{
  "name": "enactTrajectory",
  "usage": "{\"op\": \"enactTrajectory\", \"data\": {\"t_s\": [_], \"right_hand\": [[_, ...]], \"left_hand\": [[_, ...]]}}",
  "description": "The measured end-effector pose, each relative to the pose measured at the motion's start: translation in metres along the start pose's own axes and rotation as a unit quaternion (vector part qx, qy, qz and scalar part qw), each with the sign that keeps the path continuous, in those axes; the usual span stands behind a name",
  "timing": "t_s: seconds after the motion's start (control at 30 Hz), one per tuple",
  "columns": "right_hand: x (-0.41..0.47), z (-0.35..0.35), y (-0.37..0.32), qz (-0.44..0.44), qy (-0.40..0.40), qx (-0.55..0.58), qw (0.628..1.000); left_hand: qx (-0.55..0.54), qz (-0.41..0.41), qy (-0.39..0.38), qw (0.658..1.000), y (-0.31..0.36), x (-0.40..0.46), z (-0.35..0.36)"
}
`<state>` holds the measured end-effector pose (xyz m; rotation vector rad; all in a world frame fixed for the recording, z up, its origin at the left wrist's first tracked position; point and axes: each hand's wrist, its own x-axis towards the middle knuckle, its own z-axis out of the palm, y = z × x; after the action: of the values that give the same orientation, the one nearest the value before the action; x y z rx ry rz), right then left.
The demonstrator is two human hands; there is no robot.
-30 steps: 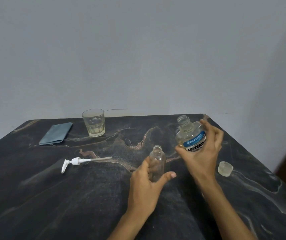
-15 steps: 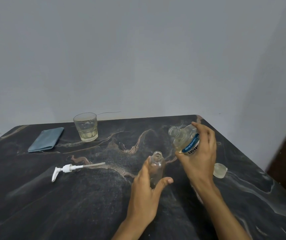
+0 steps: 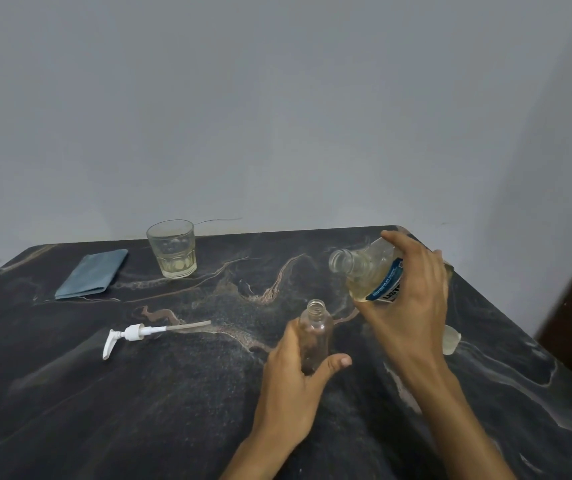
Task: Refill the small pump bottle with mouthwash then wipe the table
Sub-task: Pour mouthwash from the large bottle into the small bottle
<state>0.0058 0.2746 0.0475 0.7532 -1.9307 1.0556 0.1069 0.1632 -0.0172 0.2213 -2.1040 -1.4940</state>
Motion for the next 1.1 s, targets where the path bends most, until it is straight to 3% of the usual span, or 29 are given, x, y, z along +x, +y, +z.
{"op": "enactTrajectory", "data": {"t_s": [0.53, 1.1], "right_hand": [[0.0014, -0.0039, 0.0065, -0.004, -0.025, -0.02, 0.999], [0.0001, -0.006, 0.0091, -0.056, -0.14, -0.076, 0.986]], "left_hand": [[0.014, 0.02, -0.073, 0.997, 0.0003, 0.0019, -0.0032], [0.012, 0.028, -0.057, 0.998, 0.0017, 0.0027, -0.0046]]}}
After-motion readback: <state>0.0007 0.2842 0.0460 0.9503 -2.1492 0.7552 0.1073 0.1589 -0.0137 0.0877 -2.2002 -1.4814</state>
